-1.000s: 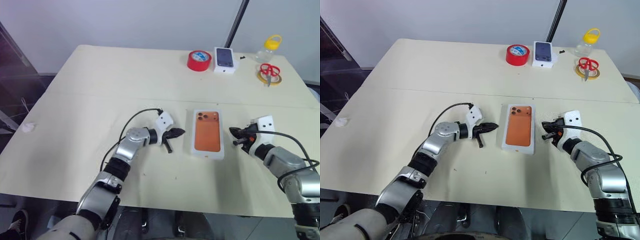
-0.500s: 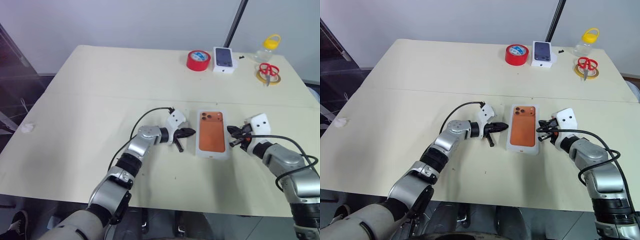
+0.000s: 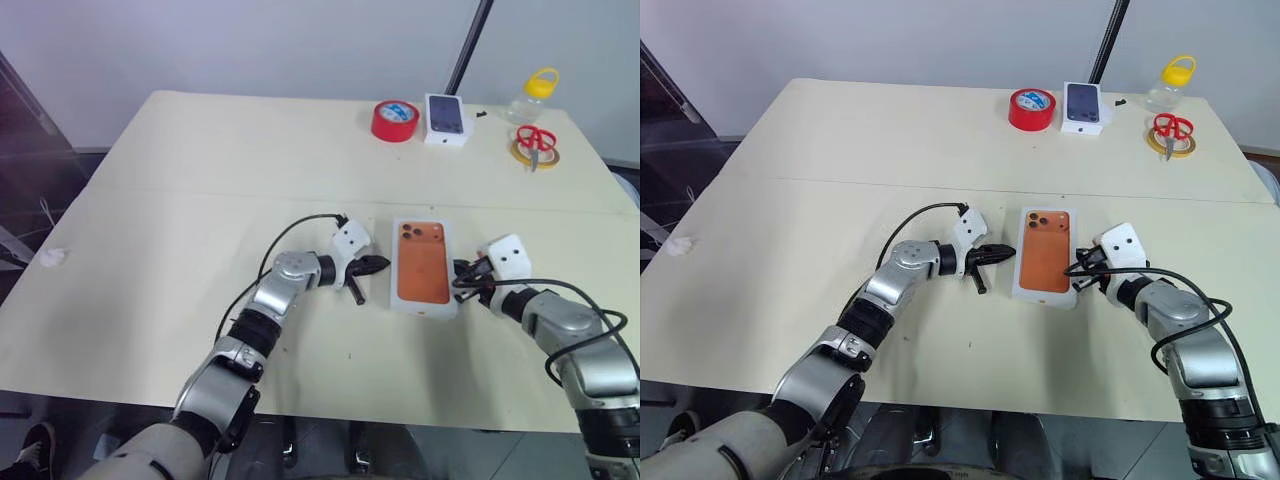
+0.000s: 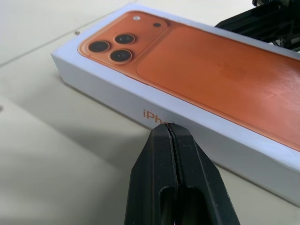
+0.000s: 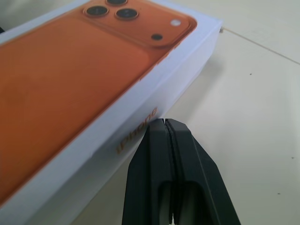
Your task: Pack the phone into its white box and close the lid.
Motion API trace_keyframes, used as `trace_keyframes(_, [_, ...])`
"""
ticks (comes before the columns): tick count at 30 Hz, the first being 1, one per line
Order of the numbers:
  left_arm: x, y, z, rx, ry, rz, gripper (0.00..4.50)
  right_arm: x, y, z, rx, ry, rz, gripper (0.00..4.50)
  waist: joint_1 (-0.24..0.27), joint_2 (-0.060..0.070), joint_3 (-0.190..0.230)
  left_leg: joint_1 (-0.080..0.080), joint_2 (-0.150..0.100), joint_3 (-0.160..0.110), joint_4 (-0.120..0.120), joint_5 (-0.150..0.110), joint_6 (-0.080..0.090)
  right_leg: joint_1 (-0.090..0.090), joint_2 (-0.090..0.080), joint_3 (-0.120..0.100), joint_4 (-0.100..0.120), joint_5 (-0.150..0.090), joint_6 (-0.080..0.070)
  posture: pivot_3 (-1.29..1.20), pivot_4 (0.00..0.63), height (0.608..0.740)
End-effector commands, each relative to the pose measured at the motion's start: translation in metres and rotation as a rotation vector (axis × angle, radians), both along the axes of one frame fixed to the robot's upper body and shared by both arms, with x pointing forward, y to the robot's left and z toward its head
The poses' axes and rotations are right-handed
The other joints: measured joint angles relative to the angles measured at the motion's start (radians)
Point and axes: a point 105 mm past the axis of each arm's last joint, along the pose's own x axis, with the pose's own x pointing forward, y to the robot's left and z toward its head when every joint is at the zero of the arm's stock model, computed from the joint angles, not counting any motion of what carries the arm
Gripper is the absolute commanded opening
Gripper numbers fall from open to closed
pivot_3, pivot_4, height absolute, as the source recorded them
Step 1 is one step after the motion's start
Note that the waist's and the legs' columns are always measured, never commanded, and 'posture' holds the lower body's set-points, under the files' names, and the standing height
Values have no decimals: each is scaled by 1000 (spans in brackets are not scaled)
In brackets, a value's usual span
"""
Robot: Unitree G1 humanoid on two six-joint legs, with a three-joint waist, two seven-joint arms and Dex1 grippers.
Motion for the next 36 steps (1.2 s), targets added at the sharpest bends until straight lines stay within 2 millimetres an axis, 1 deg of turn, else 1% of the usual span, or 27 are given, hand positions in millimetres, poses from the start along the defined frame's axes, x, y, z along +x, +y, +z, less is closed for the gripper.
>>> trace_keyframes(1, [-4,-13,16,-34,-60,-33,0,1,3,9,-8,-42,17,34,0,0,0,0,0,0,0,0,0,0,0,0,0,0,0,0,150,733])
trace_keyframes(4, [-4,-15,17,-37,-75,-32,0,-1,-3,4,-37,-25,3,34,1,0,0,0,0,0,0,0,0,0,0,0,0,0,0,0,150,733])
trace_keyframes(6, [-3,-14,18,-49,-51,-31,0,-2,-4,2,-41,-18,3,34,1,0,0,0,0,0,0,0,0,0,0,0,0,0,0,0,150,733])
trace_keyframes(7, [-3,-12,17,-37,-78,-32,0,-2,-4,2,-42,-17,4,34,1,0,0,0,0,0,0,0,0,0,0,0,0,0,0,0,150,733])
trace_keyframes(8, [-4,-12,18,-55,-67,-32,0,-2,-4,1,-50,-14,7,34,1,0,0,0,0,0,0,0,0,0,0,0,0,0,0,0,150,733])
trace_keyframes(9, [-4,-11,20,-72,-49,-31,0,-3,-4,0,-62,-10,9,34,1,0,0,0,0,0,1,0,0,0,0,0,0,0,0,0,150,733])
trace_keyframes(11, [-3,-11,21,-69,-69,-28,0,-3,-7,-1,-107,-9,7,34,1,0,0,0,0,0,0,0,0,0,0,0,0,0,0,0,150,733])
trace_keyframes(13, [-3,-10,17,-47,-64,-25,0,-2,-9,-1,-120,-12,4,34,1,0,0,0,0,0,1,0,0,0,0,0,0,0,0,0,150,733])
trace_keyframes(18, [-6,-10,11,-36,-44,-29,0,-1,-2,-2,-183,-21,50,34,0,0,0,0,0,0,1,0,0,0,0,0,0,0,0,0,150,733])
trace_keyframes(21, [-7,-9,8,-29,-43,-26,0,-1,-6,-2,-218,-18,43,34,0,0,0,0,0,0,1,0,0,0,0,0,0,0,0,0,150,733])
trace_keyframes(22, [-7,-9,10,-36,-53,-22,0,-1,-11,-1,-220,-21,29,34,0,0,0,0,0,0,1,0,0,1,0,0,0,0,0,0,150,733])
trace_keyframes(25, [-4,-4,22,-89,-59,-4,0,3,-27,14,-162,-57,-29,34,1,0,0,0,0,0,1,0,0,1,0,0,0,0,0,0,150,733])
trace_keyframes(28, [1,-2,37,-157,-33,16,0,3,-30,26,-114,-84,-22,34,0,0,0,0,0,0,2,0,0,1,0,0,1,0,0,0,150,733])
trace_keyframes(30, [6,-5,55,-195,-61,19,0,4,-34,35,-99,-114,-19,34,0,0,0,0,0,0,2,0,0,1,0,0,1,0,0,0,150,733])
trace_keyframes(32, [8,-10,68,-215,-89,13,0,5,-35,42,-78,-140,-14,34,0,0,0,0,0,0,3,0,0,1,1,0,1,0,0,0,150,733])
trace_keyframes(33, [9,-13,73,-221,-98,8,0,7,-34,47,-75,-162,-10,34,0,0,0,0,0,0,3,0,0,1,1,0,1,0,0,0,150,733])
trace_keyframes(34, [11,-19,73,-215,-98,6,0,7,-26,48,-34,-161,20,34,1,0,0,0,0,0,3,0,0,1,1,0,1,0,0,0,150,733])
trace_keyframes(35, [12,-24,71,-202,-101,0,0,7,-18,47,-4,-154,53,34,2,0,0,0,0,0,4,0,0,1,1,0,1,0,0,0,150,733])
trace_keyframes(36, [12,-29,65,-166,-101,-6,0,5,-10,42,-2,-132,85,34,2,0,0,0,0,0,4,0,0,2,1,0,1,0,0,0,150,733])
